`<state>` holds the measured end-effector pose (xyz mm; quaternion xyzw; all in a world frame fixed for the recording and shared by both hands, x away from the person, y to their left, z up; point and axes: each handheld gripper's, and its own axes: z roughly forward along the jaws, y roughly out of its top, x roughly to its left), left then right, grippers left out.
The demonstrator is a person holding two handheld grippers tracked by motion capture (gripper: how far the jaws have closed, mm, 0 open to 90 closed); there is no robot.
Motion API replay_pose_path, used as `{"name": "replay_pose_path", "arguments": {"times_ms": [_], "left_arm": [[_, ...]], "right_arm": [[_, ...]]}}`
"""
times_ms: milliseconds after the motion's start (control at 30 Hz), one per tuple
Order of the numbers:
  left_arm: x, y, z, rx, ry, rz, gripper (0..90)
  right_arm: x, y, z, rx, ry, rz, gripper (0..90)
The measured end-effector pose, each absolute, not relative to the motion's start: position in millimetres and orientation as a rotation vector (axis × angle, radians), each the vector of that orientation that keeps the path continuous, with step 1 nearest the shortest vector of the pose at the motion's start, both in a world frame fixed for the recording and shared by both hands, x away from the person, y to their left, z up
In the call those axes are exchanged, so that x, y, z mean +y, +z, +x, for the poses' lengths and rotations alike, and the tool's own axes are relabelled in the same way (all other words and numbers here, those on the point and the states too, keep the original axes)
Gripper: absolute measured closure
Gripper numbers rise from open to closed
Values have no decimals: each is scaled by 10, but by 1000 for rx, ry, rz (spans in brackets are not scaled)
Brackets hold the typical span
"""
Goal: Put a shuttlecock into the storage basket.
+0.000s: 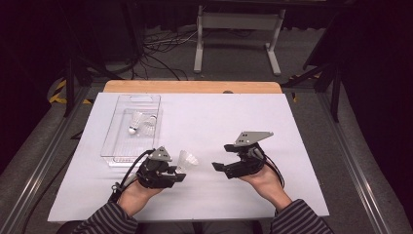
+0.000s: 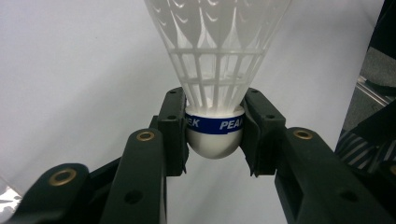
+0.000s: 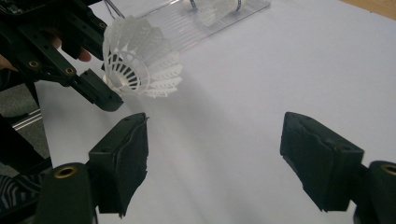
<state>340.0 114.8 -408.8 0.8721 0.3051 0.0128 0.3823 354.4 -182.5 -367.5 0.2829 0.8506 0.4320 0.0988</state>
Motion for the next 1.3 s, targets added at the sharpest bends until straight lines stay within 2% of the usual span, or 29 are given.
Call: {"name": "replay_pose_path", "arguments": {"times_ms": [133, 1300], "left_arm": [[1177, -4079, 3396, 781, 39, 2219, 651], [1338, -3992, 3346, 806, 65, 2183, 651]], "right_arm": [[-1900, -3682, 3505, 2476, 1267, 859, 199], [-2572, -3857, 3213, 2249, 1282, 971, 156]]}}
